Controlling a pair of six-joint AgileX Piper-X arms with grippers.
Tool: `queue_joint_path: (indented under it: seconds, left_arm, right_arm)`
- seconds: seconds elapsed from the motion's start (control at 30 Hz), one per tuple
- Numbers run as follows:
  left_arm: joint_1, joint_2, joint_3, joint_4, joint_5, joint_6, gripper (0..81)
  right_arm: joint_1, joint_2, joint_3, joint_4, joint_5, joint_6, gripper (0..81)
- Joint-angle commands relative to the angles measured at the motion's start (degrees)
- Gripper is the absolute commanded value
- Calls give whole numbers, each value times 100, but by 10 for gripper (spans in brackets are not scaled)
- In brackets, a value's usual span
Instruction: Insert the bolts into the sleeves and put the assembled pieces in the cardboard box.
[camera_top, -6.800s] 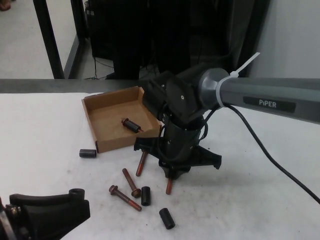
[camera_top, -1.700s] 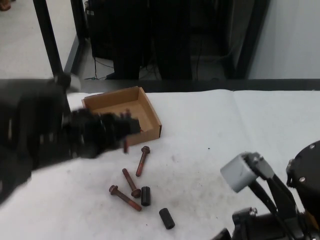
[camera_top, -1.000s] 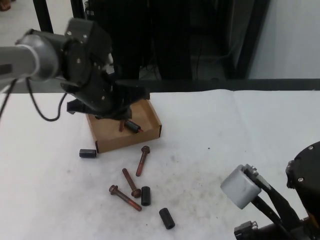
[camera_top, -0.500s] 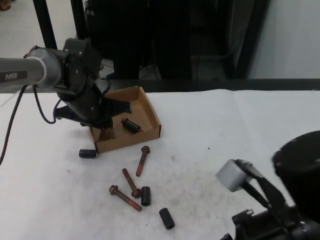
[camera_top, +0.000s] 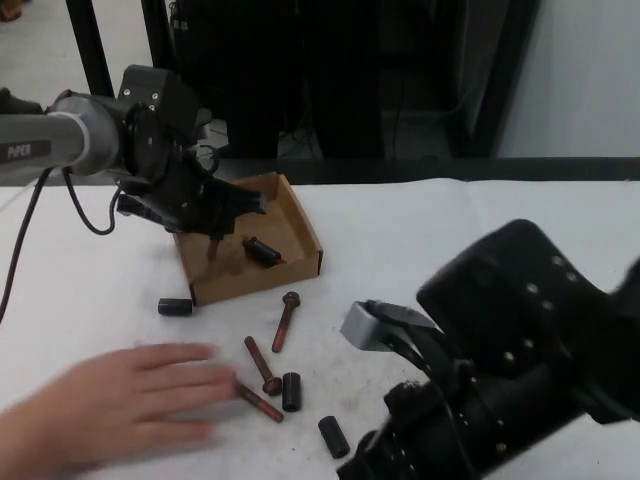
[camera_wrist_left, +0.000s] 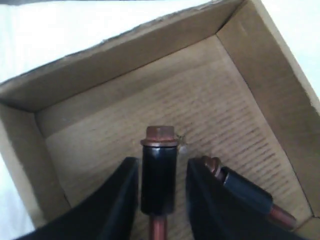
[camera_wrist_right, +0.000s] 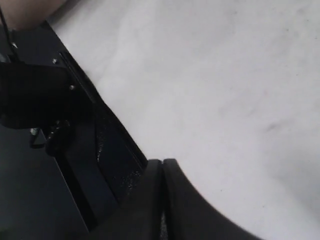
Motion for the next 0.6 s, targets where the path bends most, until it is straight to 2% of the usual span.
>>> queue_joint_path:
  seconds: [0.0, 0.07, 0.13, 0.23, 0.57]
  left_arm:
    - [33, -54, -53, -91, 34, -274, 507]
    - [66, -54, -53, -66, 89, -581, 547]
    - [110, -54, -53, 8, 311, -682, 530]
    - [168, -119, -53, 106, 702, -704, 489]
    - [213, -926, 192, 17, 2030, -687, 421]
  right_arm:
    - [-136, 341, -408, 496, 212, -475, 82]
    - [-201, 425, -510, 645, 370, -504, 181]
    - [-280, 465, -579, 755, 562, -507, 304]
    - [-390, 463, -645, 944, 862, -507, 407]
    - [-514, 552, -847, 1021, 1140, -507, 402]
